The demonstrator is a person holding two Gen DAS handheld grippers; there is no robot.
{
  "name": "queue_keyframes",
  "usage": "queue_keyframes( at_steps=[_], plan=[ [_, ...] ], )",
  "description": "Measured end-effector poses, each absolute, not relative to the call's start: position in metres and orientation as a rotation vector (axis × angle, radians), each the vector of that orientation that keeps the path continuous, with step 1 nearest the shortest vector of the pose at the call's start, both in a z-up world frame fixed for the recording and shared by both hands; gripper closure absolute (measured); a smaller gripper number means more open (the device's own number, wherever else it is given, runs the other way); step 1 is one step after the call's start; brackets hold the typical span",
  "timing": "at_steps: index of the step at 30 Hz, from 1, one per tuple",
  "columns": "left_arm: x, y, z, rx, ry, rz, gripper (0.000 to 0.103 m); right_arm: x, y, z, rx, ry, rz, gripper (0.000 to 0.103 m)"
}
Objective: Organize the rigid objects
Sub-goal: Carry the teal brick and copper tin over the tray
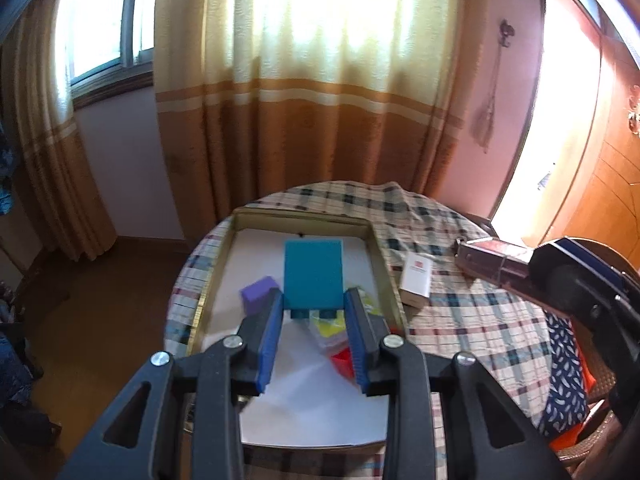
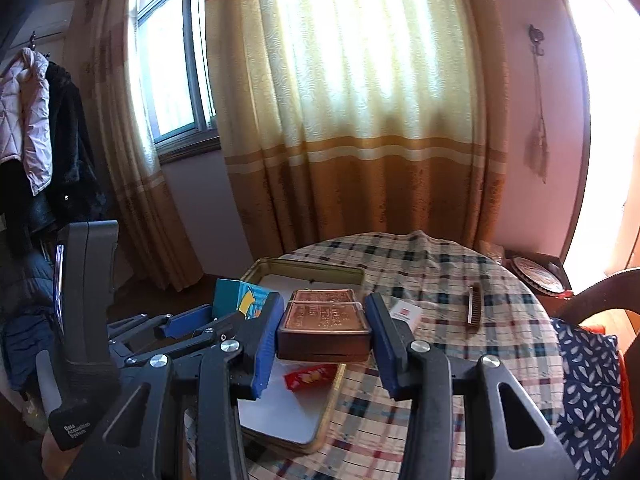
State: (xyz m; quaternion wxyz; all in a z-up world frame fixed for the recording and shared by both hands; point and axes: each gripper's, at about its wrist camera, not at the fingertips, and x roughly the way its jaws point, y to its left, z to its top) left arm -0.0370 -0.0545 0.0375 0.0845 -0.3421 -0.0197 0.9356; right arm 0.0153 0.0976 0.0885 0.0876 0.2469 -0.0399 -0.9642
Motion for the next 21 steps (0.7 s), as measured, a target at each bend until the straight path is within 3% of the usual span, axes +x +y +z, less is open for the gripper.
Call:
queue_keyframes(
  at_steps=[16, 21],
  plan=[
    [-0.052, -0.092, 0.031, -0.992, -0.198, 2.733, 0.073, -0.021, 0.086, 0.069, 0.786, -0.140, -2.841, 0.058],
    [-0.060, -0.092, 0.028, -0.998, -0.164, 2.756, 0.073, -0.040, 0.084, 0.057, 0.819, -0.168, -2.819, 0.058]
  ],
)
